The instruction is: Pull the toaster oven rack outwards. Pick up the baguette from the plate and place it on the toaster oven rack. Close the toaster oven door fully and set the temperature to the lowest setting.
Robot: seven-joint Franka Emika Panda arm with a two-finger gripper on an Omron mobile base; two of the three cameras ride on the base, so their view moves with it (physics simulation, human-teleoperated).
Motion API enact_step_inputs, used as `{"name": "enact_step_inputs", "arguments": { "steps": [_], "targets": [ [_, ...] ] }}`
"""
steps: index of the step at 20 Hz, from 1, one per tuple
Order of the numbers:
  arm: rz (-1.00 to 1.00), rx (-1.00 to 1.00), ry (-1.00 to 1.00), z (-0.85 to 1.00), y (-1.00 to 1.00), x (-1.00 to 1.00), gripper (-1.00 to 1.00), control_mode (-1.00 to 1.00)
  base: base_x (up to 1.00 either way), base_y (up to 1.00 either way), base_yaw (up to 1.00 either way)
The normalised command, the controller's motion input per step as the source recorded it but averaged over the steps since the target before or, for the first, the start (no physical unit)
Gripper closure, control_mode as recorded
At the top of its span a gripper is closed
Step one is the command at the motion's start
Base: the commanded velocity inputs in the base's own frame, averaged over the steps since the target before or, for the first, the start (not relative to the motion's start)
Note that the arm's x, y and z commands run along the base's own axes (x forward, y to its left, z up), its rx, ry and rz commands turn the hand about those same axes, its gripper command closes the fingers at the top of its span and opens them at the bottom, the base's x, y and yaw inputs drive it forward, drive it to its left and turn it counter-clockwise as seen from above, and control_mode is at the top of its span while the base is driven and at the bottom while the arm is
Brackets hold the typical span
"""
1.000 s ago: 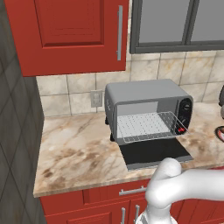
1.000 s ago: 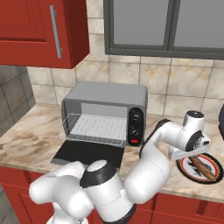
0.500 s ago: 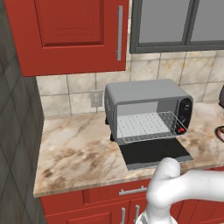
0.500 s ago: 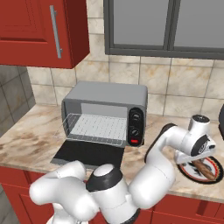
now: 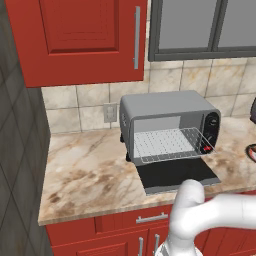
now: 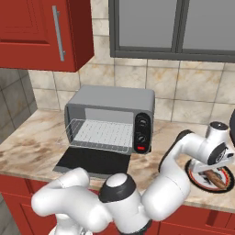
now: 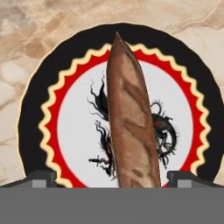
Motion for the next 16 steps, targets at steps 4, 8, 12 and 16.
{"name": "enact_step_inputs", "arguments": {
  "steps": [4,8,12,16],
  "targets": [
    [0.00,0.01,0.04,-0.01,-0.02,0.09,-1.00,-1.00,0.00,0.00,0.00],
    [0.00,0.01,0.06,-0.16,0.00,0.20,-1.00,-1.00,0.00,0.00,0.00],
    [0.00,0.03,0.09,-0.27,0.00,0.16,-1.00,-1.00,0.00,0.00,0.00],
    [0.00,0.03,0.04,-0.13,0.00,0.17,-1.00,-1.00,0.00,0.00,0.00]
  ]
}}
